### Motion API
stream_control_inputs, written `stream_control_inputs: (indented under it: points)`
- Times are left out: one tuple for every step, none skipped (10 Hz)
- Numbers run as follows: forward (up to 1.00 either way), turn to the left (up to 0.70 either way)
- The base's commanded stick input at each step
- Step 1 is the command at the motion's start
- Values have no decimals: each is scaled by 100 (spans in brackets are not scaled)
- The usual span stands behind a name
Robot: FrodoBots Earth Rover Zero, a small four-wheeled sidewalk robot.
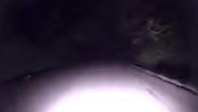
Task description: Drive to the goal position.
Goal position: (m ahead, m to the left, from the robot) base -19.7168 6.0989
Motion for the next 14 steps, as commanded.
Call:
stream_control_inputs:
  points:
    - [-100, 0]
    - [-100, 0]
    - [-100, 0]
    - [-100, 0]
    - [-100, 0]
    - [-100, 0]
    - [-100, 0]
    - [-100, 0]
    - [-100, 0]
    - [-100, 0]
    - [-100, 0]
    - [-100, 0]
    - [-100, 0]
    - [-100, 0]
